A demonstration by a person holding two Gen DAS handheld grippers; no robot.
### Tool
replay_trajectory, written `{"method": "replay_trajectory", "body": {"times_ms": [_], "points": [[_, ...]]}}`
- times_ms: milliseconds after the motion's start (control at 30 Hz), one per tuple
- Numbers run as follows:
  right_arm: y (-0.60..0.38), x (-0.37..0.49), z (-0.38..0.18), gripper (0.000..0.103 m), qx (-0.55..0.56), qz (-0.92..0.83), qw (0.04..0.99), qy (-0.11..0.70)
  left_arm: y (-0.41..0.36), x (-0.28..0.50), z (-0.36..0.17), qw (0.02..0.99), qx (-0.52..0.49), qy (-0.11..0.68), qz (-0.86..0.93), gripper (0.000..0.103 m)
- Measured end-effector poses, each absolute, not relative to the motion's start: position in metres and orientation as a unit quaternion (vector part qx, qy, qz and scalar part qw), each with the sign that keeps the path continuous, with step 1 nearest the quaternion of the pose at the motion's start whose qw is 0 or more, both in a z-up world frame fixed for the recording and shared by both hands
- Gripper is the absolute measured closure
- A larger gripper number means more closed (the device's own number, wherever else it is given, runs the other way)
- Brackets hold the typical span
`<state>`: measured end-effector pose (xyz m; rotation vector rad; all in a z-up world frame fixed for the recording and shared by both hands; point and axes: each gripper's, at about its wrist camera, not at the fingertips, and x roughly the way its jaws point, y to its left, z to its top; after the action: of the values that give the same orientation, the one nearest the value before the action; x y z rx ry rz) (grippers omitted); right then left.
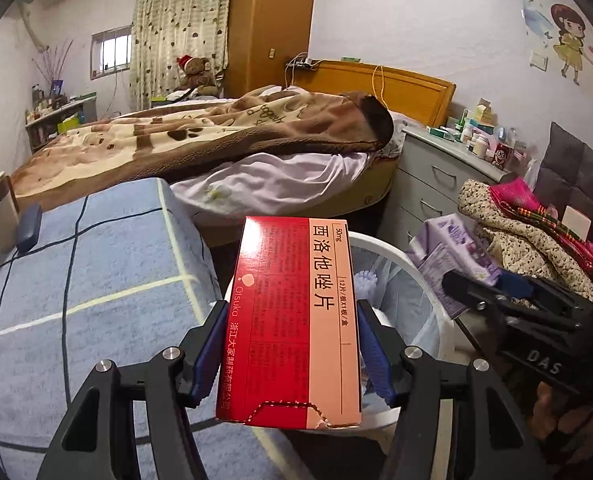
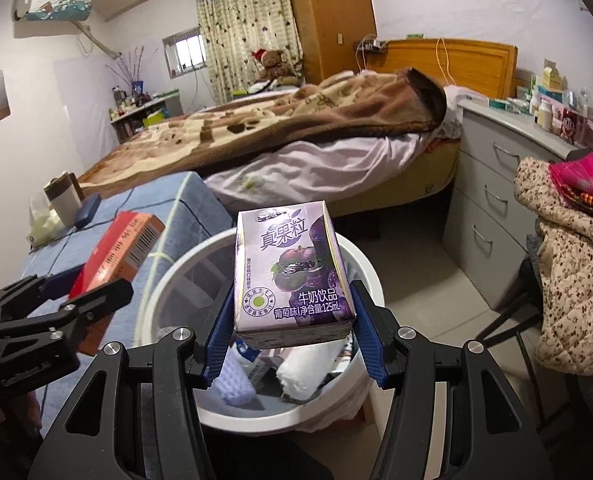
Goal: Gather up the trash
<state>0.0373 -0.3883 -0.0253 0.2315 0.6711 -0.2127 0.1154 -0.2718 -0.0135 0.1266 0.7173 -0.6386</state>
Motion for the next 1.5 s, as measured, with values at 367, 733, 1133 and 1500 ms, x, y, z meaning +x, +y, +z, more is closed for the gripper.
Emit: {"method": "replay_trajectory", "body": {"times_ms": [367, 733, 1133, 1500], "points": [[-0.391, 0.046, -0.038, 0.035, 0.103, -0.118, 0.923, 0.352, -0.274, 0.117, -0.018, 0.882, 0.050, 0.346, -0.315, 0.032], [-0.376, 0.028, -0.024, 0.034, 0.119, -0.098, 0.935, 0.320, -0.235, 0.097, -0.007, 0.899, 0.040, 0.333, -0.280, 0.031], [-0.332, 0.004, -0.008, 0.034, 0.096, -0.057, 0.956, 0.273, -0.182, 0.054, 0.008, 0.928, 0.046, 0.300, -0.218, 0.031], [-0.299, -0.008, -0.009, 0.034, 0.074, -0.036, 0.964, 0.253, -0.138, 0.026, 0.011, 0.944, 0.038, 0.282, -0.166, 0.031]]}}
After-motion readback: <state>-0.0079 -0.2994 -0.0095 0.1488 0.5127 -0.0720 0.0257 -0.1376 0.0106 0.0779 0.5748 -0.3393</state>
